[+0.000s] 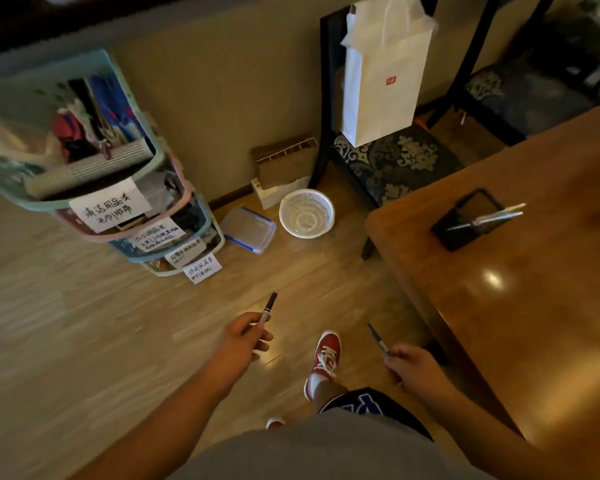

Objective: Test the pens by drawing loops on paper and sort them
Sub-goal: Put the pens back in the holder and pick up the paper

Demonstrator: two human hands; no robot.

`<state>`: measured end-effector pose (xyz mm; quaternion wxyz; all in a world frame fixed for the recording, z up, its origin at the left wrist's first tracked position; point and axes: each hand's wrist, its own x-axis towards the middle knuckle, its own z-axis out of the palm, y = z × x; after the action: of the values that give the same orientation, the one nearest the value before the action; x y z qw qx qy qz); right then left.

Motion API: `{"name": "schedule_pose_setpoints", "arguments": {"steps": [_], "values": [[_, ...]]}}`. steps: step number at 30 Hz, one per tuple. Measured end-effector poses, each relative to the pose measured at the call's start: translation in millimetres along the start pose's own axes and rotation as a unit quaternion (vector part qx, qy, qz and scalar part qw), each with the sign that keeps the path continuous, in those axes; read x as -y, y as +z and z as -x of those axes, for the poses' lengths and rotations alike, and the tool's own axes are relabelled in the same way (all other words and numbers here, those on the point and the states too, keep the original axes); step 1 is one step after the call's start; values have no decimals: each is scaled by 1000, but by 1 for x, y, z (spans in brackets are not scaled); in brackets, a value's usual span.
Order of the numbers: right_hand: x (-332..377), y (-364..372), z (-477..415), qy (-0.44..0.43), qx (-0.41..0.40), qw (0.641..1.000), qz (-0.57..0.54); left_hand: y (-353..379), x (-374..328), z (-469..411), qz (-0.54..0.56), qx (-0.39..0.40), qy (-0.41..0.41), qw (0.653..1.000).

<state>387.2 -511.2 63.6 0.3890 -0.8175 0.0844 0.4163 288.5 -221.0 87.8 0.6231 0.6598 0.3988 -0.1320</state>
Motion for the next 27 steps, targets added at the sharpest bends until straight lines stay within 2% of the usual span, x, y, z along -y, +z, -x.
{"name": "schedule_pose_setpoints", "arguments": {"steps": [9,16,20,23,27], "values": [[68,-56,-91,-23,10,1000,-11,13,-83,-82,-36,-26,-12,999],[155,-68,-142,-61,0,996,-58,11,-129,-150,-77,3,-29,997],[192,-77,-159,-56,-40,992,-101,19,-170,-203,-95,59,-2,994],[213,-89,-163,-25,-79,979,-184,30,-211,-243,-127,122,33,984],[232,-105,-152,-22,-162,946,-281,57,-266,-280,-190,228,102,950]]}}
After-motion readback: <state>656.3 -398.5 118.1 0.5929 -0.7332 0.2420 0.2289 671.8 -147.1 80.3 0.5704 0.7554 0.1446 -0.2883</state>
